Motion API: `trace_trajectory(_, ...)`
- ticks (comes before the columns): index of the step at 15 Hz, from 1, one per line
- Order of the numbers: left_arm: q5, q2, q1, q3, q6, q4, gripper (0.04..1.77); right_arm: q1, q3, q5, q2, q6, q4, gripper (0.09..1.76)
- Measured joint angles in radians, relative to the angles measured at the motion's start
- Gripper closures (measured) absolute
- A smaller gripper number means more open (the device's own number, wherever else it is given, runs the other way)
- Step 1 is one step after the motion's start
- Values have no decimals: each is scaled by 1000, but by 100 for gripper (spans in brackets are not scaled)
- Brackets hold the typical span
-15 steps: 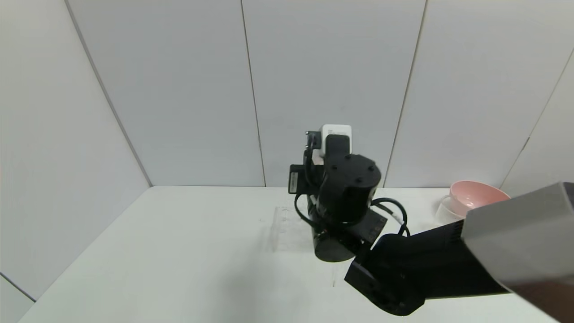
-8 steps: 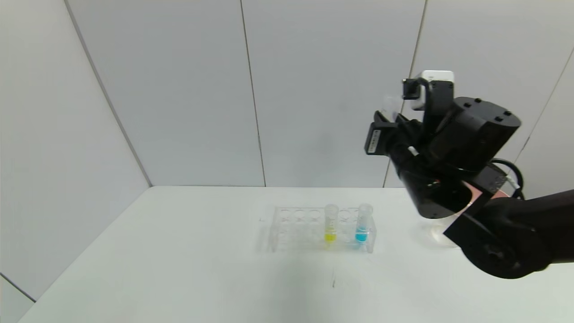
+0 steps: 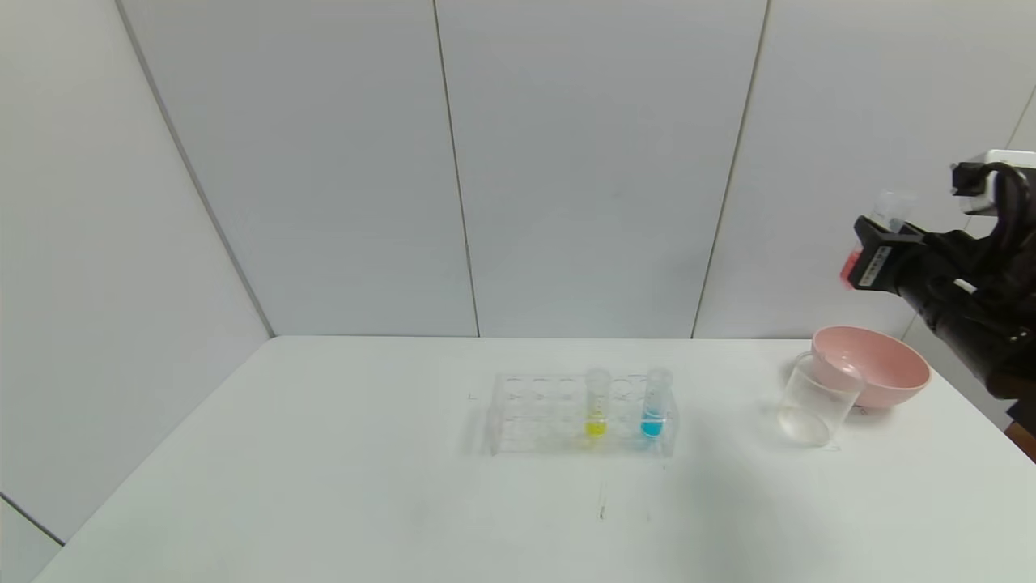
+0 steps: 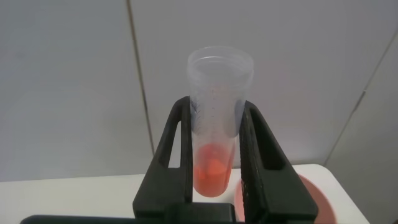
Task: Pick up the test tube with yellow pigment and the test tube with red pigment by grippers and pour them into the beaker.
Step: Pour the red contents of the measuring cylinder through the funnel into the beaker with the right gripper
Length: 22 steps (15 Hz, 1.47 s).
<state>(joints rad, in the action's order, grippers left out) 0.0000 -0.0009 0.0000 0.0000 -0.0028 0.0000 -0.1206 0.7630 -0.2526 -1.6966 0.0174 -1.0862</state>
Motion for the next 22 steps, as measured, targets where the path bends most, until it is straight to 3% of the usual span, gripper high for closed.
trace_trajectory(2, 0, 0, 0, 0, 0, 0, 5, 142, -45, 129, 15, -6, 0, 135)
trace_trajectory(5, 0, 0, 0, 0, 0, 0, 5, 339, -79, 394, 17, -5, 0, 135)
trace_trajectory(8, 0, 0, 0, 0, 0, 0, 5, 456, -85, 578, -1, 59, -1, 135)
trace_trajectory(11, 0, 0, 0, 0, 0, 0, 5, 479, -77, 647, -27, 143, -68, 135)
trace_trajectory(14, 0, 0, 0, 0, 0, 0, 5, 474, -74, 691, -64, 315, -136, 135)
trace_trajectory(18, 0, 0, 0, 0, 0, 0, 5, 477, -84, 777, -101, 544, -147, 135)
trace_trajectory(22, 0, 0, 0, 0, 0, 0, 5, 483, -77, 787, -133, 754, -146, 135)
